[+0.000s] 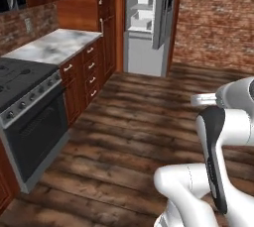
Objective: Take a sugar cube from the saucer and place it inside the coffee. Then, grab milk from the fridge and place it next to the coffee on the counter to sweeten the coffee.
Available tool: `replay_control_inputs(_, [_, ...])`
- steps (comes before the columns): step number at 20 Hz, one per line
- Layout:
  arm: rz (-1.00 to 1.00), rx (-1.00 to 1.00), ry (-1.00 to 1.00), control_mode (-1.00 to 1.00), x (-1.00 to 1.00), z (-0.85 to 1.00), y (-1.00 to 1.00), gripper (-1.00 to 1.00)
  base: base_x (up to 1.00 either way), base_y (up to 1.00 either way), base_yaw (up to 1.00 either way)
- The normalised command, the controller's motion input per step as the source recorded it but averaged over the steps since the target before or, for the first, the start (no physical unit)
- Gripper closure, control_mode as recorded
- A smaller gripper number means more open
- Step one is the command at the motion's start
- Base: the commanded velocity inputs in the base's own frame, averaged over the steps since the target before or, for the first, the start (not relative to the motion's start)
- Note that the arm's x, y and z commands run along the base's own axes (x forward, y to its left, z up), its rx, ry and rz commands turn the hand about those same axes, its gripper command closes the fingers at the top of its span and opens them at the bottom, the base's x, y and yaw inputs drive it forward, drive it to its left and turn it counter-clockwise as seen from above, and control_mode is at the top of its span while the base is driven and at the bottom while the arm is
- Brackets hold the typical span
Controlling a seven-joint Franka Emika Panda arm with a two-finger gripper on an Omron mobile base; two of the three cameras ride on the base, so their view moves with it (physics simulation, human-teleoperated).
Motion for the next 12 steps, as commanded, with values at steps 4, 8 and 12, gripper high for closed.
replay_control_inputs(4, [0.0,0.0,0.0,1.0,0.0,0.0,0.0,-1.0,0.82,0.84,-0.22])
replay_control_inputs(8, [0.0,0.0,0.0,1.0,0.0,0.0,0.0,-1.0,0.84,0.77,-0.21])
replay_control_inputs(12, [0.0,0.0,0.0,1.0,0.0,0.0,0.0,-1.0,0.9,0.6,-0.19])
